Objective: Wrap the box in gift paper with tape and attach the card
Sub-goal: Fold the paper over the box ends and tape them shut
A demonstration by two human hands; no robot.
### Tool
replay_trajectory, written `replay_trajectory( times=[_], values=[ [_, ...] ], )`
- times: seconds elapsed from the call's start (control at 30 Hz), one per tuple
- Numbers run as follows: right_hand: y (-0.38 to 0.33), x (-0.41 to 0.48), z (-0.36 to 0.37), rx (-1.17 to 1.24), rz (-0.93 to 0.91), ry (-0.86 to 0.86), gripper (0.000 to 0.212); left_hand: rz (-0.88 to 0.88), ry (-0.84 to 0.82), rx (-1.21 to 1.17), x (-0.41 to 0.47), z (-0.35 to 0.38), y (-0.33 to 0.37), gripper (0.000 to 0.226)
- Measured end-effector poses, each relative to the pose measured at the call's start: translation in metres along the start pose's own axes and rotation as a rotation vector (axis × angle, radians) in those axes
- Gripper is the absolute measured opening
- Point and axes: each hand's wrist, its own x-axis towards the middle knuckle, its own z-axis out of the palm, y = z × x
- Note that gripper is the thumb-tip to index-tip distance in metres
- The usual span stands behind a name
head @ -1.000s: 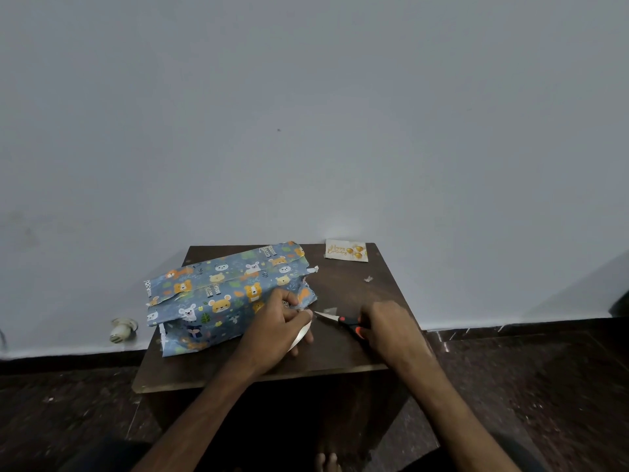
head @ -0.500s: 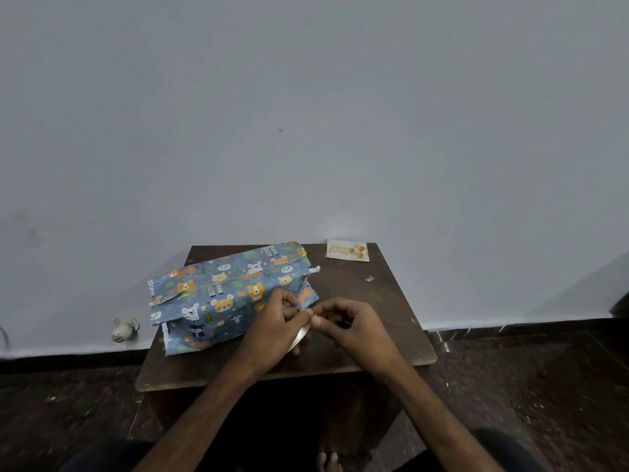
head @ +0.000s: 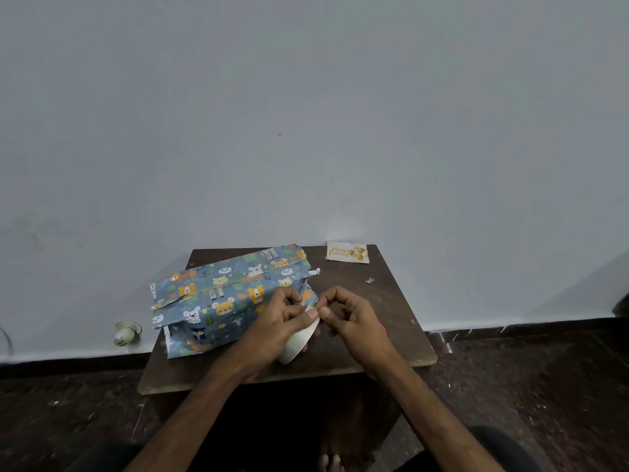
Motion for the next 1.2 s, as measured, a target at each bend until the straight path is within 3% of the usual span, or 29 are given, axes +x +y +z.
replay_trajectory(
  times=[0.27,0.33,0.47,0.6,0.7,0.77,0.83,0.9,0.97,1.07,1.13,1.2],
  values=[
    [-0.002,0.001,0.004,0.069,-0.077,0.078,0.018,0.012,0.099,-0.032,0.0,0.005,0.002,0.011],
    [-0.004,0.001,0.001,-0.053,-0.163,0.104,0.024,0.026,0.119,-0.085,0.001,0.005,0.001,0.01],
    [0.001,0.001,-0.002,-0.527,-0.507,0.138,0.014,0.014,0.222,-0.322,-0.001,0.013,0.006,0.011],
    [-0.002,-0.01,-0.003,-0.608,-0.555,0.077,0.032,0.047,0.235,-0.69,0.002,0.015,0.017,0.007],
    [-0.002,-0.017,-0.012,-0.778,-0.612,0.033,0.039,0.129,0.19,-0.724,0.005,0.018,0.025,0.012],
    [0.002,-0.013,-0.025,-0.882,-0.702,0.095,0.029,0.169,0.196,-0.545,0.006,0.023,0.028,0.006],
    [0.01,-0.006,-0.045,-0.938,-0.726,0.191,0.024,0.283,0.253,-0.098,0.006,0.019,0.027,0.017],
    [0.02,-0.002,-0.066,-1.001,-0.614,0.27,0.025,0.471,0.367,0.454,0.004,-0.002,0.025,0.024],
    [0.029,0.002,-0.082,-1.093,-0.437,0.294,0.026,0.604,0.509,0.807,-0.001,-0.03,0.027,0.027],
    [0.034,0.007,-0.091,-1.246,-0.166,0.176,0.027,0.595,0.607,1.065,-0.011,-0.081,0.026,0.048],
    [0.036,0.01,-0.086,-1.32,-0.004,0.053,0.031,0.435,0.574,1.16,-0.016,-0.114,0.018,0.068],
    [0.037,0.011,-0.075,-1.301,0.011,0.053,0.039,0.28,0.511,1.083,-0.022,-0.135,0.008,0.081]
  ],
)
